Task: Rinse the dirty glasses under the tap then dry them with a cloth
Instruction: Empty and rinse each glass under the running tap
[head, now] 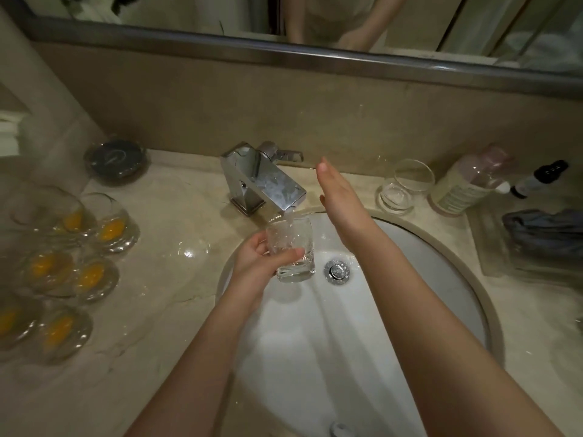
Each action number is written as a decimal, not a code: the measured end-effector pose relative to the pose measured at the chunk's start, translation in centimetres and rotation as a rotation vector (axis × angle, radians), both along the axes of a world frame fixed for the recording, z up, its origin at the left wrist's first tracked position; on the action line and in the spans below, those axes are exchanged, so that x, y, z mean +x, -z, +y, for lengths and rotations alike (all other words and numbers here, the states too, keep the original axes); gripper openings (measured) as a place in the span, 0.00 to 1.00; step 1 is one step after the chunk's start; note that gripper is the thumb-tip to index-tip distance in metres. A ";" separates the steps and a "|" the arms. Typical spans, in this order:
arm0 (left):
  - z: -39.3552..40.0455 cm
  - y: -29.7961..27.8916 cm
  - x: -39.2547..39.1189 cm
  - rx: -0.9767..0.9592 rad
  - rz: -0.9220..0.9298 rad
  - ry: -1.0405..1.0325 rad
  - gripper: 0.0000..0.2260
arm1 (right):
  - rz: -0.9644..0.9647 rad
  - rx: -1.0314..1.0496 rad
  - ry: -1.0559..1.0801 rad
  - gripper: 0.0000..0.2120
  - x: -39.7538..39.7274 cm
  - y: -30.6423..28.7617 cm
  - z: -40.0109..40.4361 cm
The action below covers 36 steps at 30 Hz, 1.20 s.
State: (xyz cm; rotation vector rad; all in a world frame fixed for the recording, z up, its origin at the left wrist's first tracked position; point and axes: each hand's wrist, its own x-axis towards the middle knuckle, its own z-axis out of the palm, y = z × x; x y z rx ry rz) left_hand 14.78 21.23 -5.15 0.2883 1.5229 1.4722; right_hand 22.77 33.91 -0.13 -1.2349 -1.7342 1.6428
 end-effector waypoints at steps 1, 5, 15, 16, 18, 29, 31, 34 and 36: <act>0.1 -0.1 0.0 0.000 -0.003 -0.001 0.21 | -0.002 -0.001 -0.016 0.26 -0.5 -0.3 0.3; 0.1 -0.2 0.1 0.006 -0.022 0.008 0.21 | -0.016 -0.019 -0.073 0.26 -1.8 -1.1 0.9; -0.9 0.3 0.3 -0.013 -0.022 -0.006 0.20 | -0.077 0.095 -0.097 0.26 -2.0 -1.7 0.0; -1.0 0.3 0.3 -0.016 -0.019 -0.006 0.20 | -0.080 0.107 -0.099 0.26 -1.9 -1.7 -0.1; -1.1 0.4 0.2 -0.020 -0.014 -0.008 0.20 | -0.084 0.118 -0.103 0.26 -1.8 -1.6 -0.5; -1.1 0.0 0.3 0.001 -0.018 0.003 0.20 | -0.038 0.057 -0.095 0.26 -1.0 -1.9 -1.8; -1.1 -0.1 0.5 -0.004 -0.022 0.007 0.18 | -0.011 0.019 -0.061 0.26 0.1 -1.7 -2.1; -0.9 -0.5 0.8 -0.007 -0.051 0.027 0.16 | -0.026 -0.029 -0.004 0.26 2.4 -0.4 -2.9; -0.7 -0.9 1.1 -0.018 -0.068 0.039 0.16 | -0.071 -0.072 0.005 0.25 3.8 1.1 -3.9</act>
